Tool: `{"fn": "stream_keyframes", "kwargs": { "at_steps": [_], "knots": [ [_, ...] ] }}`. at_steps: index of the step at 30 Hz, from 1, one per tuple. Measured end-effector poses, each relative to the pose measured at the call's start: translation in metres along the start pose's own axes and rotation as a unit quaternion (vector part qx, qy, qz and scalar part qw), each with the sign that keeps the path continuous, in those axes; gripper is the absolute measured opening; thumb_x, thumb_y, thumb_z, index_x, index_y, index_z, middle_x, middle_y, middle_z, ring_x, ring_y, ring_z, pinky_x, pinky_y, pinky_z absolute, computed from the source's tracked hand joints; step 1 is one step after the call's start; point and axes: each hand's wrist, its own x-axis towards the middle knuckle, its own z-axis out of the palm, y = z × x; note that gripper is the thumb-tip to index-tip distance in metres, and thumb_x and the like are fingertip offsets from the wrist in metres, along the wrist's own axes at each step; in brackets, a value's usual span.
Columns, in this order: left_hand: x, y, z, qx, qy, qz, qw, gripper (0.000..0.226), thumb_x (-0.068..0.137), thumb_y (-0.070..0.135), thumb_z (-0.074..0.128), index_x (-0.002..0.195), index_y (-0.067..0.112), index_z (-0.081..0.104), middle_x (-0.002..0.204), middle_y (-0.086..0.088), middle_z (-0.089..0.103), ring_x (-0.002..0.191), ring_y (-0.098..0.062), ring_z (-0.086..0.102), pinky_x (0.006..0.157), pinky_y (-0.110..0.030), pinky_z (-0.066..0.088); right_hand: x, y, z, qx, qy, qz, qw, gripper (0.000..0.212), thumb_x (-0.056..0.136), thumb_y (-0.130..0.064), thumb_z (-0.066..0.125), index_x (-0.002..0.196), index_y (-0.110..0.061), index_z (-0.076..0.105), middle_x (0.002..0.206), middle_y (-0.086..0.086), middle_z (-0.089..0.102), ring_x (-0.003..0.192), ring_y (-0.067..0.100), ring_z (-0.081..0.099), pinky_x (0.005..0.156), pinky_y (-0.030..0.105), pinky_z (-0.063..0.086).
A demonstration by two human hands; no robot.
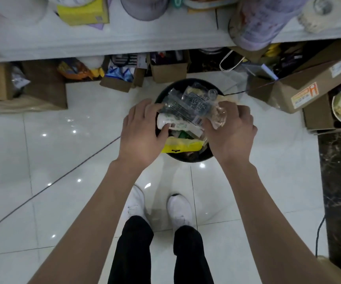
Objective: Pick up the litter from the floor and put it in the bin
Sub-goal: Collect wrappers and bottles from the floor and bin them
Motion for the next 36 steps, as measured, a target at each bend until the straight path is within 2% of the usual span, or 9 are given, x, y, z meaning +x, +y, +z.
{"fn": "stream_keyframes", "kwargs": {
  "at_steps": [8,11,16,19,23,27,30,34,36],
  "knots": [
    [-0.044,0.018,-0.075,-0.014,0.018,-0.027,0.999,0.044,0.089,0.029,0.062,0.130,0.016,0.052,0.131,-0.012,0.053,0.113,-0.034,0.052,0.092,-0.046,0.046,-0.029,-0.032,-0.063,0.002,0.012,-0.034,0.999,0.046,0.080,-0.036,0.071,0.122,-0.020,0.061,0.115,0.013,0.058,0.104,0.037,0.055,0.089,0.049,0.042],
    [-0.077,0.014,-0.106,-0.008,0.030,-0.055,0.998,0.046,0.090,0.030,0.062,0.132,0.015,0.051,0.132,-0.010,0.052,0.114,-0.031,0.051,0.093,-0.046,0.045,-0.042,-0.055,-0.082,0.013,-0.031,-0.057,0.998,0.050,0.080,-0.038,0.069,0.126,-0.021,0.058,0.122,0.012,0.056,0.113,0.035,0.052,0.095,0.049,0.041],
    [-0.143,-0.007,-0.161,-0.001,0.078,-0.137,0.988,0.048,0.092,0.032,0.061,0.135,0.014,0.049,0.133,-0.008,0.050,0.118,-0.027,0.048,0.095,-0.044,0.045,-0.076,-0.109,-0.104,0.009,-0.081,-0.153,0.985,0.049,0.081,-0.040,0.070,0.125,-0.023,0.058,0.125,0.013,0.055,0.120,0.035,0.048,0.099,0.051,0.040],
    [-0.187,-0.027,-0.190,-0.004,0.116,-0.188,0.975,0.048,0.093,0.033,0.060,0.136,0.015,0.048,0.134,-0.007,0.050,0.119,-0.026,0.048,0.096,-0.040,0.042,-0.104,-0.150,-0.107,0.026,-0.113,-0.230,0.966,0.047,0.082,-0.040,0.072,0.124,-0.023,0.058,0.125,0.010,0.053,0.114,0.032,0.050,0.099,0.050,0.041],
    [-0.249,-0.063,-0.213,-0.015,0.160,-0.259,0.952,0.048,0.093,0.032,0.059,0.136,0.015,0.048,0.133,-0.007,0.050,0.118,-0.029,0.048,0.098,-0.044,0.043,-0.152,-0.203,-0.088,0.039,-0.174,-0.322,0.930,0.048,0.086,-0.039,0.070,0.130,-0.027,0.054,0.128,0.002,0.047,0.121,0.022,0.044,0.104,0.041,0.033],
    [-0.316,-0.102,-0.222,-0.031,0.181,-0.334,0.924,0.049,0.093,0.033,0.059,0.137,0.016,0.047,0.135,-0.005,0.049,0.120,-0.027,0.047,0.098,-0.040,0.040,-0.214,-0.248,-0.052,0.029,-0.210,-0.374,0.903,0.048,0.085,-0.039,0.071,0.129,-0.027,0.056,0.126,0.002,0.048,0.121,0.022,0.045,0.098,0.039,0.033],
    [-0.368,-0.134,-0.229,-0.043,0.197,-0.378,0.903,0.049,0.093,0.033,0.058,0.137,0.016,0.047,0.135,-0.005,0.049,0.119,-0.026,0.047,0.098,-0.038,0.039,-0.267,-0.280,-0.027,0.015,-0.236,-0.416,0.878,0.048,0.086,-0.040,0.069,0.130,-0.027,0.055,0.125,0.002,0.048,0.119,0.020,0.045,0.099,0.034,0.030],
    [-0.443,-0.178,-0.239,-0.059,0.222,-0.432,0.872,0.049,0.093,0.033,0.058,0.137,0.016,0.046,0.135,-0.006,0.049,0.119,-0.026,0.047,0.096,-0.036,0.038,-0.345,-0.321,0.002,0.010,-0.275,-0.460,0.844,0.048,0.086,-0.043,0.067,0.130,-0.030,0.053,0.126,-0.001,0.046,0.118,0.018,0.046,0.106,0.040,0.036],
    [-0.480,-0.198,-0.245,-0.070,0.238,-0.458,0.854,0.049,0.093,0.033,0.059,0.137,0.016,0.047,0.135,-0.005,0.049,0.119,-0.026,0.047,0.096,-0.036,0.038,-0.385,-0.341,0.014,0.006,-0.294,-0.481,0.826,0.047,0.086,-0.043,0.067,0.129,-0.030,0.052,0.127,-0.002,0.046,0.118,0.018,0.046,0.105,0.044,0.039]
  ]
}}
